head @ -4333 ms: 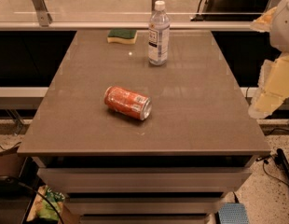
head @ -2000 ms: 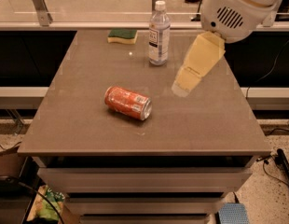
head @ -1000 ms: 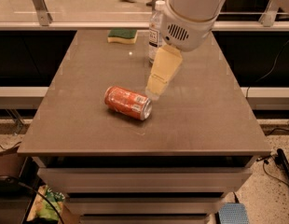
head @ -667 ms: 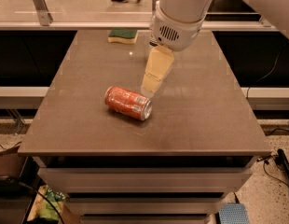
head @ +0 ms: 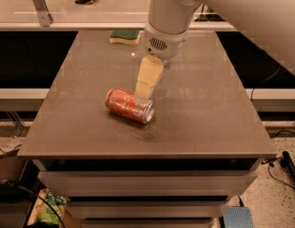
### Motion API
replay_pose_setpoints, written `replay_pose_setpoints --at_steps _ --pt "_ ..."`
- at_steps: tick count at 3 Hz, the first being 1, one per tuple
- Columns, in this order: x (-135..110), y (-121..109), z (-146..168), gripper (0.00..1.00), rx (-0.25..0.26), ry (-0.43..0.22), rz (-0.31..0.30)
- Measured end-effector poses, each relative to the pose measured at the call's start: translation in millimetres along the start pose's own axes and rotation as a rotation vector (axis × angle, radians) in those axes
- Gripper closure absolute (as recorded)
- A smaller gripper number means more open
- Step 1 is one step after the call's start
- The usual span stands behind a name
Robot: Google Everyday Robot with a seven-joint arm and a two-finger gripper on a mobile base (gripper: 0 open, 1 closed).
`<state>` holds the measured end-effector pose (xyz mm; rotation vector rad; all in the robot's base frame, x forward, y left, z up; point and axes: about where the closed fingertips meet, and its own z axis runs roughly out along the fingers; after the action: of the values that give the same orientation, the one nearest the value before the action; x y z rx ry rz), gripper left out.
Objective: Place coke can upright
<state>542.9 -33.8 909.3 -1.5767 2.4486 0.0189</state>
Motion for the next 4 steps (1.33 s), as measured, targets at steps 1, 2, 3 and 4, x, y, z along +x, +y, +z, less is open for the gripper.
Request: replay_pose_setpoints --at_steps 1,2,3,4 --pt "-10.1 9.5 15.9 0.00 -0.017 0.013 -0.010" --pt "-18.5 21.9 26.7 0.00 -0.009 0.050 0.002" --pt "-27.1 32.9 32.6 0.00 -0.010 0.082 0.018" --pt "-36.4 42.4 42.9 0.00 -0.019 0.096 0.049"
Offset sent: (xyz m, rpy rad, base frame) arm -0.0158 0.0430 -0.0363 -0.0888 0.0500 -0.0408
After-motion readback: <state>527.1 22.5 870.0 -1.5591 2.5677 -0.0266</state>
